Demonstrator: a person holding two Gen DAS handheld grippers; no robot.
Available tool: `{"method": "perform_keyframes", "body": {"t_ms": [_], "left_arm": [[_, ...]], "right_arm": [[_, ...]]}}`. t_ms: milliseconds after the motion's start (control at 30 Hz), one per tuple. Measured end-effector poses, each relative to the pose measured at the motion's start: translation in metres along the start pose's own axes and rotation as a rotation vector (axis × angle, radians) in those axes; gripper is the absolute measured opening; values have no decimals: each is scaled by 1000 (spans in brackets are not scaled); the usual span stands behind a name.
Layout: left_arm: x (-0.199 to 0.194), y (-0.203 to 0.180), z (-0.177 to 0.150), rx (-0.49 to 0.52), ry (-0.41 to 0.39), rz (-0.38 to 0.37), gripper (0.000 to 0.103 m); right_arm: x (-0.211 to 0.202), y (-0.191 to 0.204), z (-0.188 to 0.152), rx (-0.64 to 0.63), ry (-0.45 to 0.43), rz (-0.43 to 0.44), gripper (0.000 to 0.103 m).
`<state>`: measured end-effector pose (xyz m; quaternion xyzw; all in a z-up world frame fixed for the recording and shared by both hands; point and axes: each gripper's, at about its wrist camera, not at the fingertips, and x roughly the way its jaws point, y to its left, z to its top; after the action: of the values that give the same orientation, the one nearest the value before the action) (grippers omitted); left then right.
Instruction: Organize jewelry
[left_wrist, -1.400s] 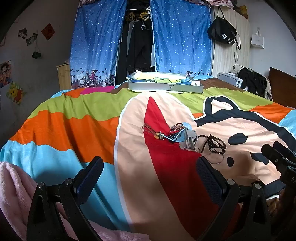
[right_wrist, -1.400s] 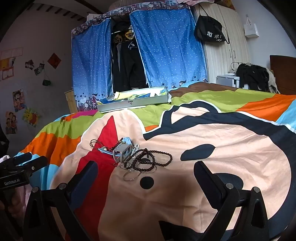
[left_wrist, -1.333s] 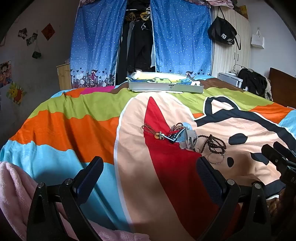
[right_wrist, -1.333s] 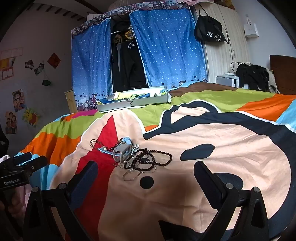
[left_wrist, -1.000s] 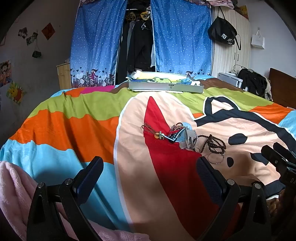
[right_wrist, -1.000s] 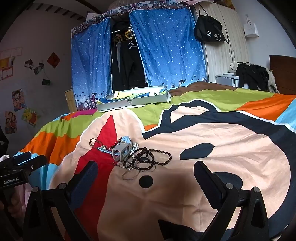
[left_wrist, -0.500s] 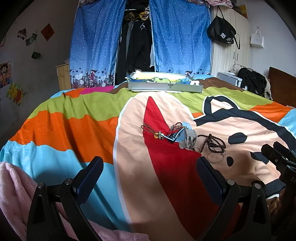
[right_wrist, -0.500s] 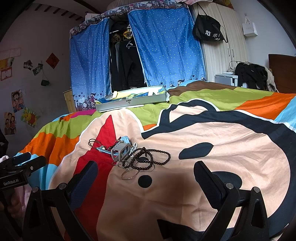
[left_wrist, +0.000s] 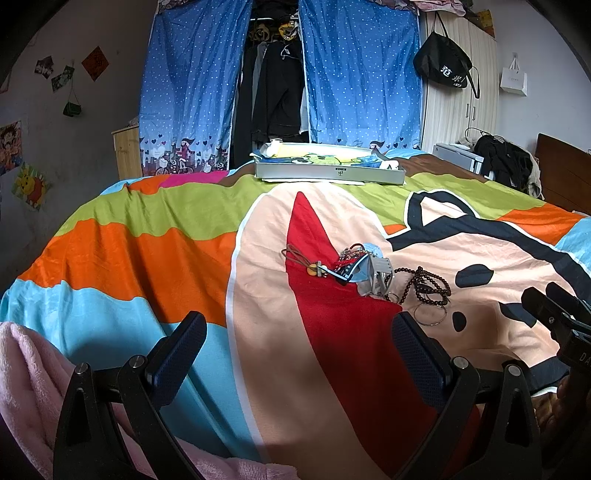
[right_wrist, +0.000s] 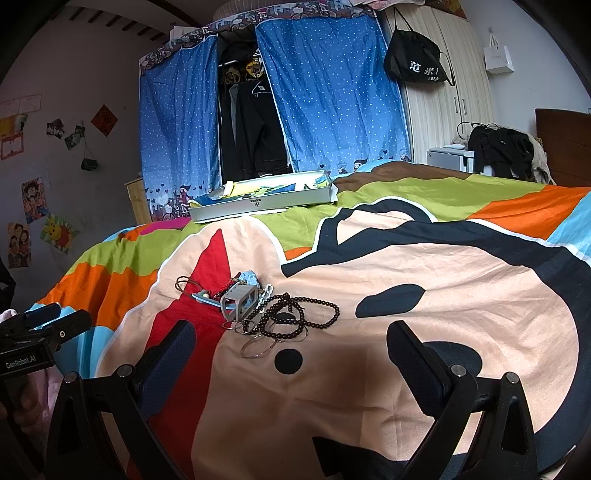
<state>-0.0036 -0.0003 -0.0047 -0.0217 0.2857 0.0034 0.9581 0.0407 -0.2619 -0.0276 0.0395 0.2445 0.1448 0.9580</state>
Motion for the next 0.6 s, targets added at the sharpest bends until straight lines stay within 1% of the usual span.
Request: {"method": "perform_keyframes", "body": {"t_ms": [600], "left_arm": [[0,0,0,-1,2,1,98]], "right_arm": [[-1,0,0,-1,1,-1,103]]}}
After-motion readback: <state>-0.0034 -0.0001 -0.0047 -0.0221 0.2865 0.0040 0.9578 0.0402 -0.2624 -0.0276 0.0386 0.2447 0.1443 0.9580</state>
